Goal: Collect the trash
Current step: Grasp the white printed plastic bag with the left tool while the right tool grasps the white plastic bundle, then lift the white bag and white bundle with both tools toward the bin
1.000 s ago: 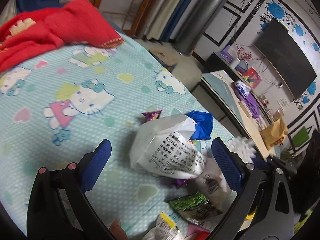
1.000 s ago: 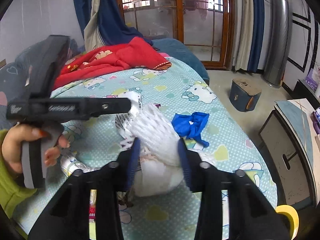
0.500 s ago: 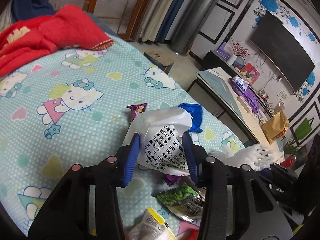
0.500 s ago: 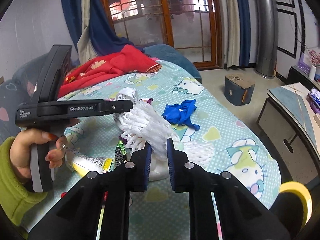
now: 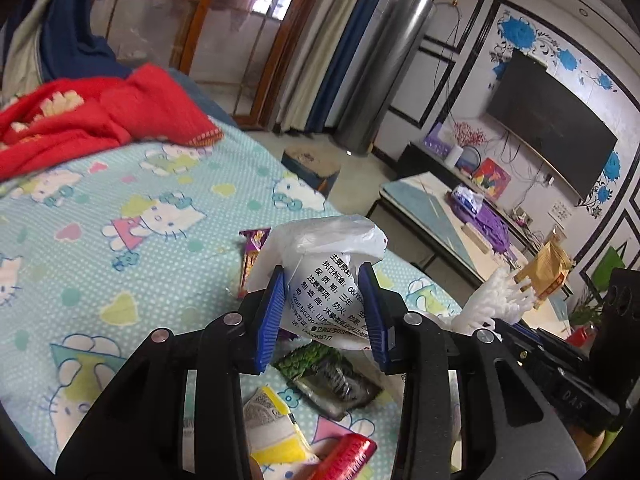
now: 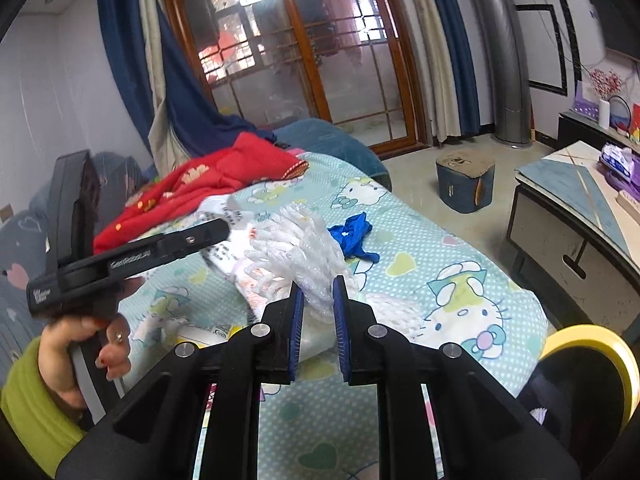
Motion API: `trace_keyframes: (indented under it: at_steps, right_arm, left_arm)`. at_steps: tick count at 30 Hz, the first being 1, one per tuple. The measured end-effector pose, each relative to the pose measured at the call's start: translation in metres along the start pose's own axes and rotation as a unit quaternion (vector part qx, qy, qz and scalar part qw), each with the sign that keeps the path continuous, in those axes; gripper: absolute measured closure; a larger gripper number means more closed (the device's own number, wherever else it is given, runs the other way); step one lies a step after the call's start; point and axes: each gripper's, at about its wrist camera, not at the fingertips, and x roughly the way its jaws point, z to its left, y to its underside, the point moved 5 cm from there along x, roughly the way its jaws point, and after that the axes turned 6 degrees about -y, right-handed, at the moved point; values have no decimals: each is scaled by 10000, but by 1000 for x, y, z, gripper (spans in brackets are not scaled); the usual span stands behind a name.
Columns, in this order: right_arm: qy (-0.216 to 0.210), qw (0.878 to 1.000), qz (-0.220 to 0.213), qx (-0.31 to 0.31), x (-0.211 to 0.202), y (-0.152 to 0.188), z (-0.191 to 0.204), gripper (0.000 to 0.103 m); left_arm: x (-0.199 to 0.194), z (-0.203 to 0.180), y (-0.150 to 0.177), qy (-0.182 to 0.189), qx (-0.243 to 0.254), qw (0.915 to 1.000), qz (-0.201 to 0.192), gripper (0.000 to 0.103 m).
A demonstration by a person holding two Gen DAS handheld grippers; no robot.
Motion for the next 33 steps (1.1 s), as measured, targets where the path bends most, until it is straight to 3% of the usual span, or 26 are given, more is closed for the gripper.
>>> trace_keyframes:
  at_steps: [13,33]
  right_arm:
    - [-144,9991,-288,268,-33,-8,-11,89]
    - [426,9957,-565,599,-99,5,-61,89]
  left_arm:
    - [-43,-10,-6,-86,250,9983,-515,73]
    - [-46,-73,14,358,744,9957,-422,73]
